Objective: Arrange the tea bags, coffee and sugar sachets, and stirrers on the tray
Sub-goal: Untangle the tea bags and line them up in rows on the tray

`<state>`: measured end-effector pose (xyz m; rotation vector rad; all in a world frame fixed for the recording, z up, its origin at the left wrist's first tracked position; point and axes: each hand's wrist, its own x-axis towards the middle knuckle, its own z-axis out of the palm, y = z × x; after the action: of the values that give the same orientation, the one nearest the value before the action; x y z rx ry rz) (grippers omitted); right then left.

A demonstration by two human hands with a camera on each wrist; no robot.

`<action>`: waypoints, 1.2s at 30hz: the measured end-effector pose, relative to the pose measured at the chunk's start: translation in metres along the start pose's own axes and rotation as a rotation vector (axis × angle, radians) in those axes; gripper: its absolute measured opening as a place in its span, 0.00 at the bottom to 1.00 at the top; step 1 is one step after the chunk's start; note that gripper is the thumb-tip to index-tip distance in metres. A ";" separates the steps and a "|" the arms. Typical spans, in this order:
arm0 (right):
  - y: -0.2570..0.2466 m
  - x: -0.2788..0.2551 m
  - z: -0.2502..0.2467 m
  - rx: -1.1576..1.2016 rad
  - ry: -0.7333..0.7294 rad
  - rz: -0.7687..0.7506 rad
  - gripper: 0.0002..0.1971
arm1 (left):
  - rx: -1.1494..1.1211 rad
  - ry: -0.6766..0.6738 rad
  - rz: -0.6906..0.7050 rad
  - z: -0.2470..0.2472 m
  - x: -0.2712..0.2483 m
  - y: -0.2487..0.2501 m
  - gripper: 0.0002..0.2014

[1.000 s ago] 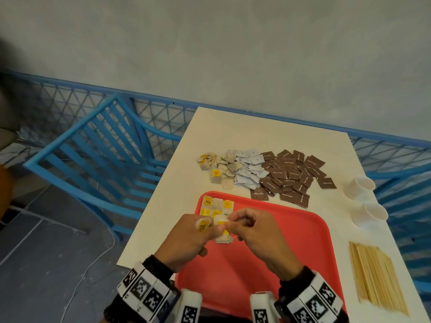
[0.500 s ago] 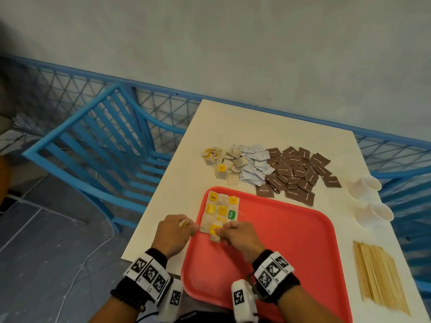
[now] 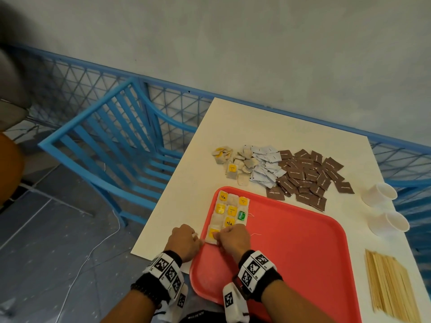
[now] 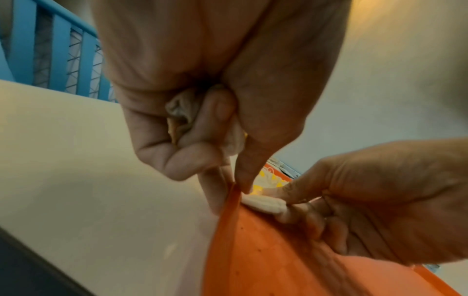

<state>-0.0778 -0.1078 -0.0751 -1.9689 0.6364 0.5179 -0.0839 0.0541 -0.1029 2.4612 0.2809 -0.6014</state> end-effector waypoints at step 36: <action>-0.050 -0.058 -0.129 -0.217 -0.026 -0.647 0.04 | -1.518 -0.611 -0.153 -0.063 -0.060 0.101 0.39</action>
<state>-0.0795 -0.1902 0.0498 -2.2184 -0.0969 0.2117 -0.0809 0.0057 0.0217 0.7675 0.4404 -0.7481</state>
